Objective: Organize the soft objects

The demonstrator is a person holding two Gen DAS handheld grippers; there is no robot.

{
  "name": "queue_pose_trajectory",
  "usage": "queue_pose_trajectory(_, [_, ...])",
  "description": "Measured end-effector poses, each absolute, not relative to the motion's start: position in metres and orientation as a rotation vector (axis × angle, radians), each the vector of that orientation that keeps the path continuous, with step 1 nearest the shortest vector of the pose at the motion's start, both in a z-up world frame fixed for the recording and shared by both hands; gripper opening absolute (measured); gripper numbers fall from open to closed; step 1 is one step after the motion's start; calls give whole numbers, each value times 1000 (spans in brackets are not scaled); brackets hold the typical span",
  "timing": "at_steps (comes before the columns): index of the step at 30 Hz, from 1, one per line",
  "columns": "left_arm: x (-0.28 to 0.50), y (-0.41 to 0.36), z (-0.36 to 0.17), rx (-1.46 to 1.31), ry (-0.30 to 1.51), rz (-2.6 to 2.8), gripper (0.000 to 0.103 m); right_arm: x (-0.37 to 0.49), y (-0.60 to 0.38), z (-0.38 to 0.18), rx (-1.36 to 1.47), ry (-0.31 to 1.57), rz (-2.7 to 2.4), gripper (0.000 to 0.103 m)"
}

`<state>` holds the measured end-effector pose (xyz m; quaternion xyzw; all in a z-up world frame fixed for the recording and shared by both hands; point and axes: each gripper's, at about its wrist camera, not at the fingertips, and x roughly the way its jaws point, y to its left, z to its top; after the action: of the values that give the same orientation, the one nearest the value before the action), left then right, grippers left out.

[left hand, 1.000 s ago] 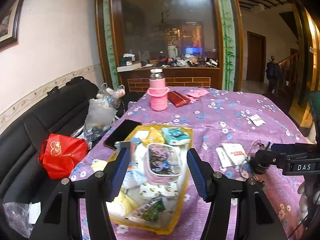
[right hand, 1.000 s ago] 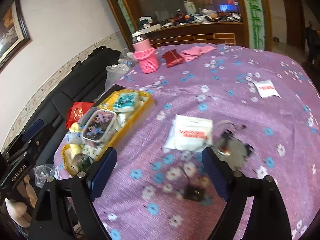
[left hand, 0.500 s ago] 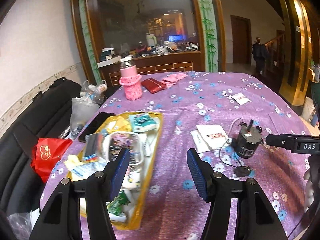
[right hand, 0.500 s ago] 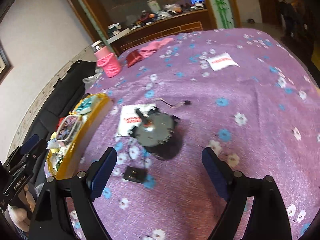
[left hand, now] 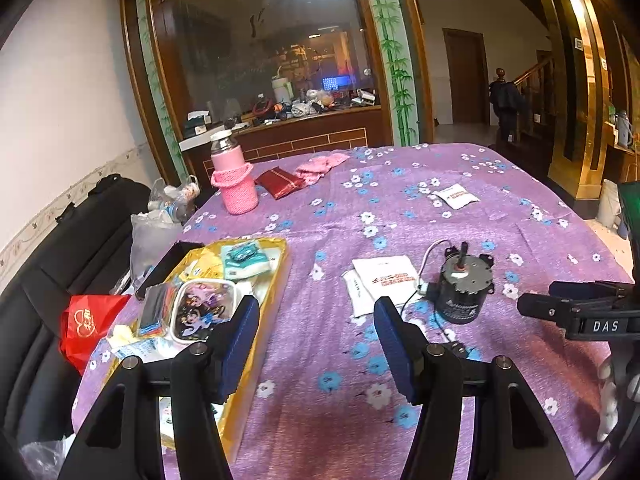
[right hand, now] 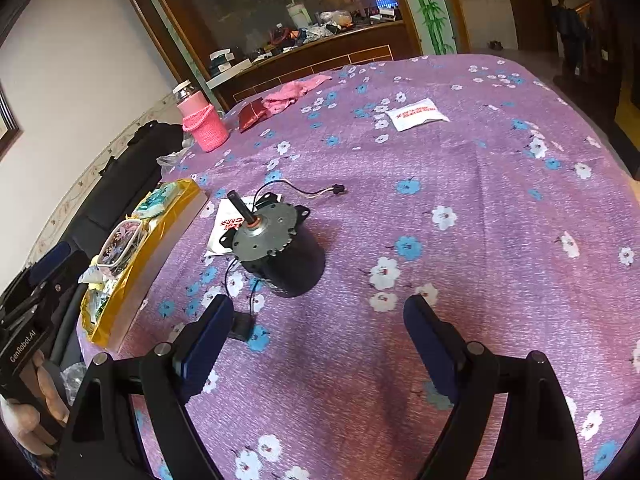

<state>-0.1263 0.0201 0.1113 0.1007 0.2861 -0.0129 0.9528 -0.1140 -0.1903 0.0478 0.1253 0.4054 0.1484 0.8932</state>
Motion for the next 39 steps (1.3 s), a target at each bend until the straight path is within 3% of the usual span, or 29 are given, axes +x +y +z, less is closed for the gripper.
queue_pose_trajectory(7, [-133,4,119,208,523,-21,64,-121,-199,53,254,810,307,86])
queue_pose_trajectory(9, [-138,0,123,206,495,-12,72,-123,-199,56,252,800,310,86])
queue_pose_trajectory(19, [-182,-2,153,176,250,29,84,-147,-179,77,196,710,325,86])
queue_pose_trajectory(26, [-152,-11,143,135,454,-30,84,-167,-155,84,135,666,309,88])
queue_pose_trajectory(28, [-154,-13,135,132,478,-42,84,-170,-153,80,133,667,294,92])
queue_pose_trajectory(39, [-160,-8,84,62,641,-65,84,-171,-144,55,45,738,165,92])
